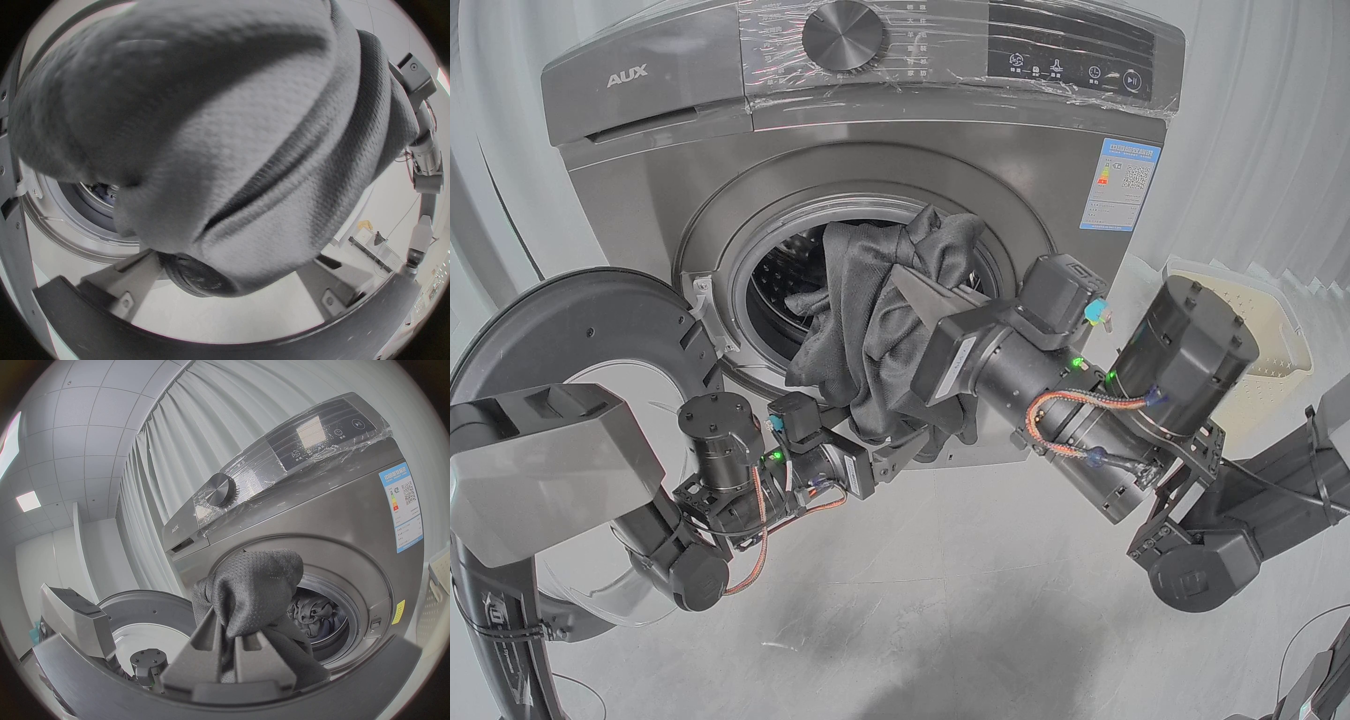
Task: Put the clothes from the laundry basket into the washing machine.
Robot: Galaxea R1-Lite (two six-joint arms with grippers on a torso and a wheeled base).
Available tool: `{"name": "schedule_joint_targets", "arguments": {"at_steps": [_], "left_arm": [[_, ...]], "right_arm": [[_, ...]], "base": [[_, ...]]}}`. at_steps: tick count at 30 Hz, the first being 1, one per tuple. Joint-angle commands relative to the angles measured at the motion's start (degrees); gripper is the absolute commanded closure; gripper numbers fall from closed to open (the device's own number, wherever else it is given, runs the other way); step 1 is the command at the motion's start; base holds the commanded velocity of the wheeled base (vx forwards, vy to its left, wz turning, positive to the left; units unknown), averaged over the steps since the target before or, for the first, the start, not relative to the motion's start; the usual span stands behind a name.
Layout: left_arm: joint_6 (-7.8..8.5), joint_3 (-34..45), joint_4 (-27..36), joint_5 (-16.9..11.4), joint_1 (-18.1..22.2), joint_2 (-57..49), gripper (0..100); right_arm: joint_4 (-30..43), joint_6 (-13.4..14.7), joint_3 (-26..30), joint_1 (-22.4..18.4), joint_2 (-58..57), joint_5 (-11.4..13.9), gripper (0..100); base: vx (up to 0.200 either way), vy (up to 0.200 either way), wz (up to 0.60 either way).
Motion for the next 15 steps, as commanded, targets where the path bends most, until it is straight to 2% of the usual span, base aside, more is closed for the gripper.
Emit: {"name": "schedule_joint_targets", "arguments": {"at_steps": [1,11,15], "left_arm": [[-0.02,-0.86,-0.11,0.85,0.16,0.75,100],[-0.02,1.95,-3.97,1.46,-0.72,-0.92,100],[0.16,10.47,-6.00,1.81,-4.41,-8.22,100]], "right_arm": [[0.00,-0.01,-0.15,0.10,0.22,0.01,100],[-0.17,-0.01,0.29,-0.87,0.39,0.09,100],[-0.17,-0.10,0.37,-2.54,1.71,0.18,100]], "base": [[0.000,0.000,0.00],[0.000,0.000,0.00],[0.000,0.000,0.00]]}}
